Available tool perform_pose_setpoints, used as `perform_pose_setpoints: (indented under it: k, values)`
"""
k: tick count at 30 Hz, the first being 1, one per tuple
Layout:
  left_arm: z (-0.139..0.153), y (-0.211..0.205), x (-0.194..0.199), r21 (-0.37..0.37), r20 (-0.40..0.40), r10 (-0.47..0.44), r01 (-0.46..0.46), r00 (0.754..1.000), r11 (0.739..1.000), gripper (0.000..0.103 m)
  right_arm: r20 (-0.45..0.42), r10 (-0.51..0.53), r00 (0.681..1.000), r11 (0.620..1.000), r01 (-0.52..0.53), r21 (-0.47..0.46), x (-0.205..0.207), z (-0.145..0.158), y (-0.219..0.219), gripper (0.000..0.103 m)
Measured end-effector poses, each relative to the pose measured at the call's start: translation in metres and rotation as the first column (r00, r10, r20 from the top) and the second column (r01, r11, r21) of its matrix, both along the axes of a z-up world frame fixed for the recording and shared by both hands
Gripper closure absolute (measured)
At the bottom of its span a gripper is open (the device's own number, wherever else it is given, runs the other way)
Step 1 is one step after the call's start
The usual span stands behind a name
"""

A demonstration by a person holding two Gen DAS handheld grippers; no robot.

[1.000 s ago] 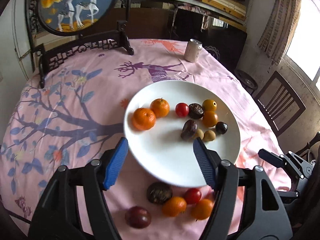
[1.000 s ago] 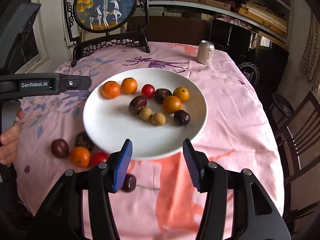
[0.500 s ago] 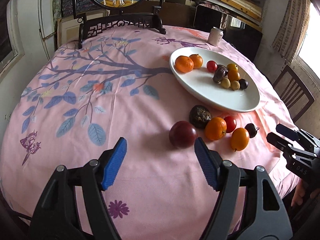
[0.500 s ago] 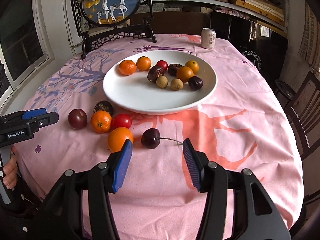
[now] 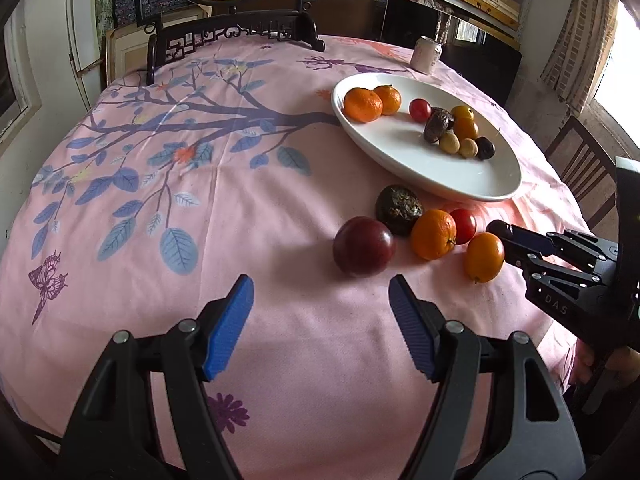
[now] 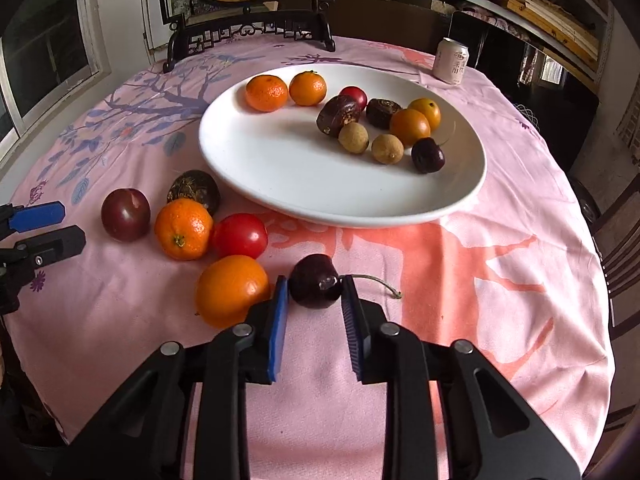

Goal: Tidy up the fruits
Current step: 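Grasp a dark red cherry with the right gripper while the left grasps a dark red plum, then carry the cherry and plum onto the white plate and open both grippers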

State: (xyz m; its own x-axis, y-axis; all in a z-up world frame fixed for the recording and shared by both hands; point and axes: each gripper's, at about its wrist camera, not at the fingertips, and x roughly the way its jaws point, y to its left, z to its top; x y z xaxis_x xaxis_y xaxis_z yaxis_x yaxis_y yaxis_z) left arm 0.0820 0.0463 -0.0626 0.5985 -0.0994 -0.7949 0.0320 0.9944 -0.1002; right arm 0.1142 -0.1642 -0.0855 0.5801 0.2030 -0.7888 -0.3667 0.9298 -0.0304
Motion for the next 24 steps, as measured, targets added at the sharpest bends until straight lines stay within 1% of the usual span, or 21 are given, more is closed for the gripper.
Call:
perform_pose_setpoints:
  k: [2, 5, 6, 8, 9, 12, 13, 15, 16, 19, 24]
  values:
    - [-0.005, -0.005, 0.005, 0.001, -0.013, -0.012, 0.012, 1.000, 1.000, 0.031, 0.002, -0.012, 1.000, 1.000, 0.012, 0.004, -0.004, 0.003, -0.004, 0.076]
    - [-0.010, -0.008, 0.014, -0.005, -0.027, -0.017, 0.017, 0.999, 1.000, 0.031, 0.040, -0.039, 0.998, 0.999, 0.038, 0.038, -0.017, 0.017, -0.017, 0.076]
    - [-0.012, -0.009, 0.018, -0.004, -0.029, -0.021, 0.020, 0.999, 1.000, 0.033, 0.054, -0.048, 0.997, 0.998, 0.045, 0.049, -0.023, 0.022, -0.022, 0.076]
    - [-0.014, -0.013, 0.023, 0.000, -0.035, -0.030, 0.030, 0.999, 1.000, 0.039, 0.069, -0.065, 0.996, 0.996, 0.060, 0.069, -0.032, 0.029, -0.032, 0.076]
    - [-0.015, -0.015, 0.026, -0.005, -0.038, -0.040, 0.040, 0.998, 0.999, 0.045, 0.071, -0.073, 0.995, 0.995, 0.067, 0.078, -0.035, 0.032, -0.036, 0.076]
    - [-0.020, -0.021, 0.036, -0.026, -0.049, -0.067, 0.065, 0.997, 0.998, 0.058, 0.067, -0.091, 0.994, 0.992, 0.085, 0.096, -0.042, 0.033, -0.045, 0.076]
    - [-0.021, -0.023, 0.040, -0.030, -0.053, -0.074, 0.072, 0.996, 0.997, 0.059, 0.066, -0.097, 0.993, 0.991, 0.090, 0.099, -0.043, 0.033, -0.047, 0.076]
    - [-0.022, -0.028, 0.045, -0.008, -0.040, -0.077, 0.076, 0.996, 0.997, 0.060, 0.061, -0.106, 0.993, 0.989, 0.099, 0.108, -0.044, 0.032, -0.049, 0.076]
    - [-0.022, -0.029, 0.047, 0.002, -0.034, -0.075, 0.075, 0.997, 0.997, 0.064, 0.059, -0.109, 0.992, 0.988, 0.102, 0.113, -0.045, 0.032, -0.050, 0.076]
    - [-0.018, -0.026, 0.045, -0.029, -0.026, -0.079, 0.078, 0.997, 0.997, 0.065, 0.056, -0.112, 0.992, 0.987, 0.104, 0.122, -0.046, 0.032, -0.051, 0.076]
    - [-0.002, -0.023, 0.029, -0.043, 0.019, -0.068, 0.069, 0.997, 0.997, 0.065, 0.061, -0.106, 0.993, 0.986, 0.097, 0.133, -0.045, 0.035, -0.049, 0.076]
